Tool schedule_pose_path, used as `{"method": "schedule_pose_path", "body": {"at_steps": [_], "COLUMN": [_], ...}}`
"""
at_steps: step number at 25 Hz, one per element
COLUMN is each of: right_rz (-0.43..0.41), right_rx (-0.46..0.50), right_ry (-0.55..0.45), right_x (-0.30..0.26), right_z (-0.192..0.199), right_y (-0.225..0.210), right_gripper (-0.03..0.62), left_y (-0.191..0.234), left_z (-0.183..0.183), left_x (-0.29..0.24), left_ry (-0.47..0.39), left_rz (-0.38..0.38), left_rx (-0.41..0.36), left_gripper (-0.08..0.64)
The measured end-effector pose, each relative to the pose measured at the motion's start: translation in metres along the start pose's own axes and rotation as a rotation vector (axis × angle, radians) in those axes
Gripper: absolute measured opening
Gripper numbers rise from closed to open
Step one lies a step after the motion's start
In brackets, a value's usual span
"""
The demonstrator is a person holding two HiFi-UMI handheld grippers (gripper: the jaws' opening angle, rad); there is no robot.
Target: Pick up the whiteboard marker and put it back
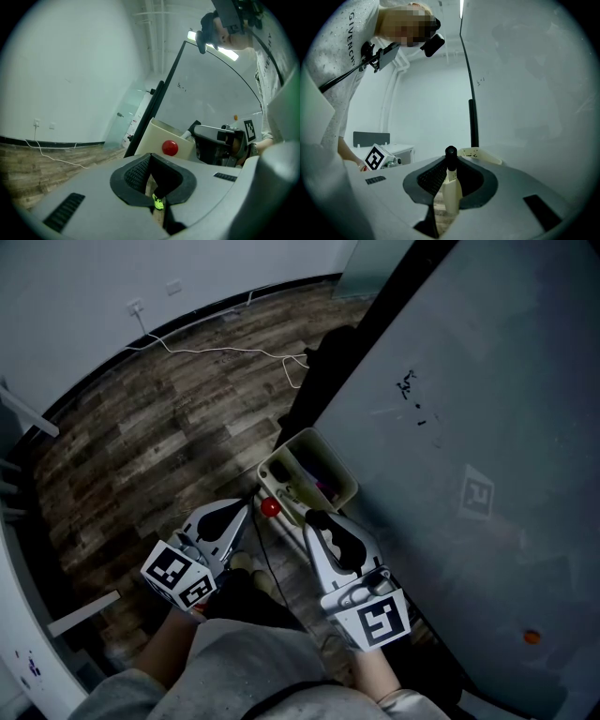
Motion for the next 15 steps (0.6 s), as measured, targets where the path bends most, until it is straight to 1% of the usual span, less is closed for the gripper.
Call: {"method": "schedule_pose_path", "body": {"at_steps": [15], "right_rz": [0.011], "right_rx": [-0.015], "right_ry": [-0.004], "right_x": [0.0047], "right_z": [0.0033], "right_y": [0.0023], "right_gripper": [0.077], "left_y": [0.0003], "left_z": [0.0051], "left_x": [0.0015], "left_ry": [0.002], "left_rz": [-0.006], "left_rx": [0.014], "left_gripper": [0.015]}}
Point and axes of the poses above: the fingertips, and each gripper's own axes: x backward along the fingers, y to its left, z out of its underside, the point moved 4 cm from there along x, backward along the fingers, and after that the axes turned 11 degrees about x, right-handed, at the moved point
